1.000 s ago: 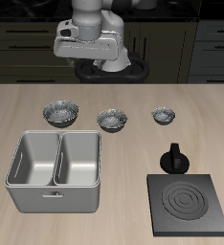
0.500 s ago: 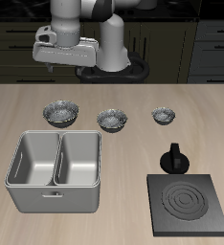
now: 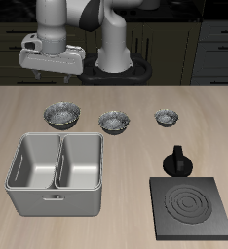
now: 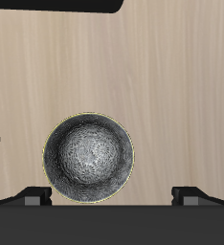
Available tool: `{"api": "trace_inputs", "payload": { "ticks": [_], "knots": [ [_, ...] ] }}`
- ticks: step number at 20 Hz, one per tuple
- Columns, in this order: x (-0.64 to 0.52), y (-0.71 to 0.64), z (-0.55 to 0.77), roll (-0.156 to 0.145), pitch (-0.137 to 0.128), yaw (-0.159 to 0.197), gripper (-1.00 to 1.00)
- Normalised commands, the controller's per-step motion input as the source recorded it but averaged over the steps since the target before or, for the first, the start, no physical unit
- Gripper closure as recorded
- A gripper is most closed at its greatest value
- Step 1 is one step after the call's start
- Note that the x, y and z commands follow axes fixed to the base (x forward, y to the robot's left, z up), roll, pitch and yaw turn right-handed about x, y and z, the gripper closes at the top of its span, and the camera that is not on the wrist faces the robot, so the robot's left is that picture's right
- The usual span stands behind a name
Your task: Place the largest bowl in the left side of the drainer and the medium bowl in the right side
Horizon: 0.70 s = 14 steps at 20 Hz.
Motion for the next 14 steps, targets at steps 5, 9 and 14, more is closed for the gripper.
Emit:
{"api": "trace_inputs", "payload": {
  "ticks": [5, 9, 14],
  "knots": [
    [-0.02, -0.06, -0.1, 0.029, 0.012, 0.004, -1.0],
    [0.0, 0.0, 0.0, 0.0, 0.0, 0.0, -1.0],
    [-0.13, -0.69, -0.75, -0.019, 0.016, -0.095, -1.0]
  ]
}}
